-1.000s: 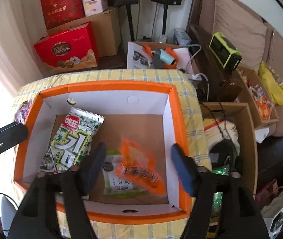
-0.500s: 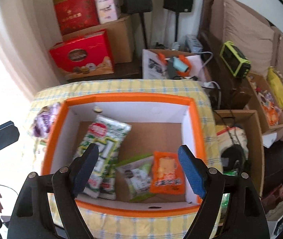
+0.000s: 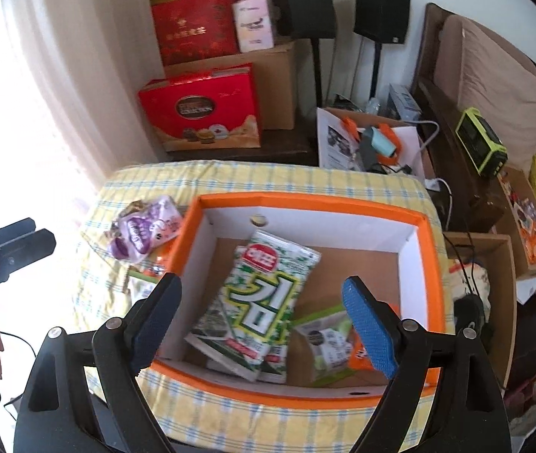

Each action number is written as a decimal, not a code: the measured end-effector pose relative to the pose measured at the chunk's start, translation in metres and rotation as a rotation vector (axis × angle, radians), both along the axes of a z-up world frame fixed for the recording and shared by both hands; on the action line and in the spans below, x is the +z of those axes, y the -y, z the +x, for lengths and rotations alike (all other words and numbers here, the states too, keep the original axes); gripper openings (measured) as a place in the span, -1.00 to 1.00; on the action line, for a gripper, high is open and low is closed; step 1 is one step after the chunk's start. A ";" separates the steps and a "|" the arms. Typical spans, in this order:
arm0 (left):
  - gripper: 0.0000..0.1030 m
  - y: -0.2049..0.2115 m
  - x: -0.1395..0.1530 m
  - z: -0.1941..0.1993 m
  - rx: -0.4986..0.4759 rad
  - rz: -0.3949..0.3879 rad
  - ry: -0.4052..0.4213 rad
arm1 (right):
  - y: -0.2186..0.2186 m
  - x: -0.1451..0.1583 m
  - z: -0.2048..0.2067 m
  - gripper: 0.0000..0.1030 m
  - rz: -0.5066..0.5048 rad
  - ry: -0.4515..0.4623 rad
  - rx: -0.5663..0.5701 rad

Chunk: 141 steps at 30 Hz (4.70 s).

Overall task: Organize objects
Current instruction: 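Withdraw both tools from the box toward the remaining snacks, then grasp the green-white LYFEN cake packet with the left tool and lift, then grasp the gold-wrapped bar packet with the right tool while the left tool holds the LYFEN packet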

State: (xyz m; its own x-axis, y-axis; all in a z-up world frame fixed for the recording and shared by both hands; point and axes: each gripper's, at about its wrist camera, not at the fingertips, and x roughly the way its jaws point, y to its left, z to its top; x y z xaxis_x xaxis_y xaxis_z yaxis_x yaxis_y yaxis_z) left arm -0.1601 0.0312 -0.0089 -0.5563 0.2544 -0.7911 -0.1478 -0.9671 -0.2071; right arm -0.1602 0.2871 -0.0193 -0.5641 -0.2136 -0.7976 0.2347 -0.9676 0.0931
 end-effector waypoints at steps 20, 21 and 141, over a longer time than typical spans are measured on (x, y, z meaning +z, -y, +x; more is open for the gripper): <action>0.80 -0.016 -0.084 0.026 -0.042 -0.074 0.109 | 0.031 0.013 0.008 0.72 -0.062 -0.016 0.051; 0.80 -0.018 -0.086 0.026 -0.040 -0.078 0.111 | 0.032 0.013 0.009 0.72 -0.063 -0.017 0.052; -0.45 0.130 -0.087 0.023 0.138 0.161 0.110 | 0.219 -0.137 -0.035 -0.51 0.445 0.293 0.650</action>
